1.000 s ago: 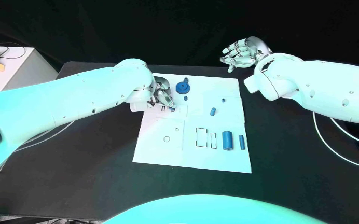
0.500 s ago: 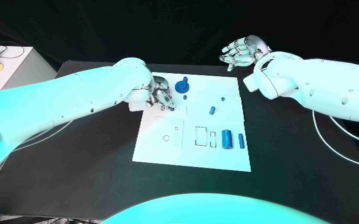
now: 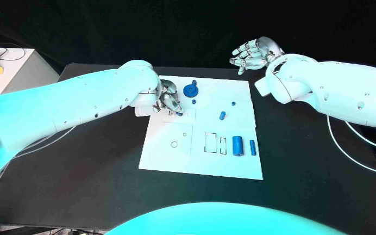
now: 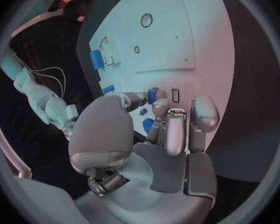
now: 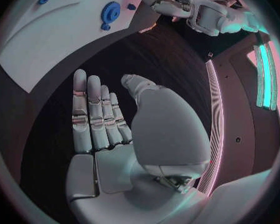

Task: Assemble the parts on the task board

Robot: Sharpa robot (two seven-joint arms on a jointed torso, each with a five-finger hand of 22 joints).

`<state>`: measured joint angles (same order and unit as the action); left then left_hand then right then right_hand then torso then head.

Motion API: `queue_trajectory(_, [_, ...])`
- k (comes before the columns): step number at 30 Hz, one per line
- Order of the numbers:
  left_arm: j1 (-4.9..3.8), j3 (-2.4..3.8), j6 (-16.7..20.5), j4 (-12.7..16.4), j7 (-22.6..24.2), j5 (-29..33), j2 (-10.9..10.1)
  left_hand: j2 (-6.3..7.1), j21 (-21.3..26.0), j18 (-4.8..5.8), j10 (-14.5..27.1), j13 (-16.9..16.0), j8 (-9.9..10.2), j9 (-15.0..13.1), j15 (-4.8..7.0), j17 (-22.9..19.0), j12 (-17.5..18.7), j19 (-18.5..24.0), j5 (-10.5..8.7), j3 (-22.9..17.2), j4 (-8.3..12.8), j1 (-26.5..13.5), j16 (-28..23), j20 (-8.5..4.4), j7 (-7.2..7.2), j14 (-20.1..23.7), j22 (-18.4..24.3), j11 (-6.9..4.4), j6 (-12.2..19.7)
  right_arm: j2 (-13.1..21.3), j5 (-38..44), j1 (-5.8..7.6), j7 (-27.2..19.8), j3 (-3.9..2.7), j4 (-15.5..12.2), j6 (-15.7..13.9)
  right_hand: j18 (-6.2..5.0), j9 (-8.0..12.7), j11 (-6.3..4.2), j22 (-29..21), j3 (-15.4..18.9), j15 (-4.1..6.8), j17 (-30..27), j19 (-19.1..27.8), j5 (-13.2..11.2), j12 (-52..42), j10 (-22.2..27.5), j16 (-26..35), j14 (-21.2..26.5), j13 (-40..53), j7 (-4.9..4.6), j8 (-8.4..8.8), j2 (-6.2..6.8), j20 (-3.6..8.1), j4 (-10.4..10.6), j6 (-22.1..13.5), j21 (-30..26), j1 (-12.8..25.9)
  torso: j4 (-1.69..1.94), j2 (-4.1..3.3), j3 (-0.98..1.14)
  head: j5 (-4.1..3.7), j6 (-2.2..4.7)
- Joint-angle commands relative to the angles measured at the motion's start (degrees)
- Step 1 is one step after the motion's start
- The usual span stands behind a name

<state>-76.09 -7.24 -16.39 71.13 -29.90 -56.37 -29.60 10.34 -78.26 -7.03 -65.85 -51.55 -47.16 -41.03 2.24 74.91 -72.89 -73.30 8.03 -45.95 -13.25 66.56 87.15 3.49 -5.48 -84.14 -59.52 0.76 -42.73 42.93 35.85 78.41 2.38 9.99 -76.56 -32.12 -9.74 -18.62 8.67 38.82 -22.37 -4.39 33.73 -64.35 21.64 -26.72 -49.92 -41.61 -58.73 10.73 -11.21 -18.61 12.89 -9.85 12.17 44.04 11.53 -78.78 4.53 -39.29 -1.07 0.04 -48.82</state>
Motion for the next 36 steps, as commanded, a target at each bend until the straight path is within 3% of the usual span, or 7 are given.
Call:
queue_trajectory(1, [0.0, 0.01, -1.06, 0.09, 0.47, 0.14, 0.07, 0.04, -0.21, 1.06, -0.58, 0.07, -0.08, -9.32, 0.42, 7.67, 0.07, -0.52, 0.19, -10.74, 11.0, 0.51, 0.27, -0.06, 0.43, -2.76, -0.05, -0.01, -0.92, -0.08, 0.29, -0.04, -0.18, -0.01, 0.03, 1.0, -0.57, 0.09, 0.14, -0.05, -0.12, -0.08, -0.05, 0.34, -0.16, 0.15, -0.25, 0.33, 0.31, -0.09, -1.72, -0.21, -0.06, -0.09, 0.35, 0.02, -0.35, 0.45, -0.01, -0.01, 0.01, -0.05, 0.01])
queue_trajectory(36, [-0.05, -0.51, -3.49, -1.65, 0.1, 0.03, 1.21, -0.04, -0.29, 1.08, -0.59, 0.09, 0.1, -9.3, 0.41, 7.6, 0.12, -0.57, 0.22, -10.74, 11.06, 0.62, 0.24, -0.03, 0.41, -2.72, -0.19, 0.0, -1.03, -0.01, 0.28, -0.07, 0.01, 0.0, 0.03, 1.08, -0.56, 0.1, 0.15, -0.14, -0.12, -0.09, -0.11, 0.34, -0.21, 0.15, -0.22, 0.38, 0.33, -0.13, -1.73, -0.21, -0.08, -0.1, 0.37, -0.01, -0.42, 0.47, -0.02, -0.04, 0.04, 0.03, -0.89])
